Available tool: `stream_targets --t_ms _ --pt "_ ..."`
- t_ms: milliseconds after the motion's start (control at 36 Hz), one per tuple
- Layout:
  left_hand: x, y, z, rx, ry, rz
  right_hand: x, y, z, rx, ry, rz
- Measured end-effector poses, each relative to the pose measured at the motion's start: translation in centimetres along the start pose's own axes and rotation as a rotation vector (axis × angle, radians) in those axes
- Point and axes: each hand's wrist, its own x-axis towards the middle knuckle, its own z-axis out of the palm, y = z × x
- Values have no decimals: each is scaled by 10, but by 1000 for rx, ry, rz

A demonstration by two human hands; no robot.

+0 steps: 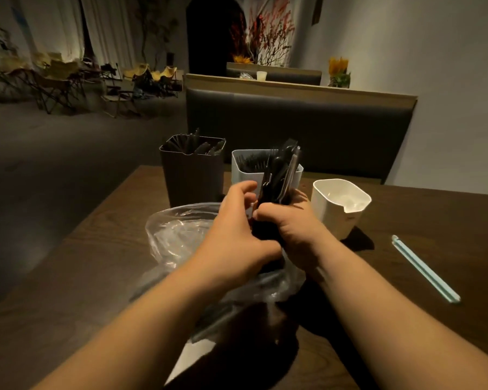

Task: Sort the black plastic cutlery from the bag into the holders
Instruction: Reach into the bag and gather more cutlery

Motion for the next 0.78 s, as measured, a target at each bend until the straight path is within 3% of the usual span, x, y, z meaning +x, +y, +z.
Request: stream_targets --t_ms 139,306,444,556,639,778 --pt "9 -35 17 -41 21 -39 -7 11 -1 -67 86 -21" --pt "18 -50 23 -96 17 -21 -14 14 -1 -168 75 -101" --pt "23 -57 29 -45 -12 -15 -13 16 -4 -144 94 -45" --pt "26 -55 42 14 79 -30 -10 21 -3 -193 92 19" --pt "26 -57 44 -30 150 -85 -8 21 2 -296 96 27" --pt "21 -64 31 -27 94 -85 -10 13 5 -521 33 23"
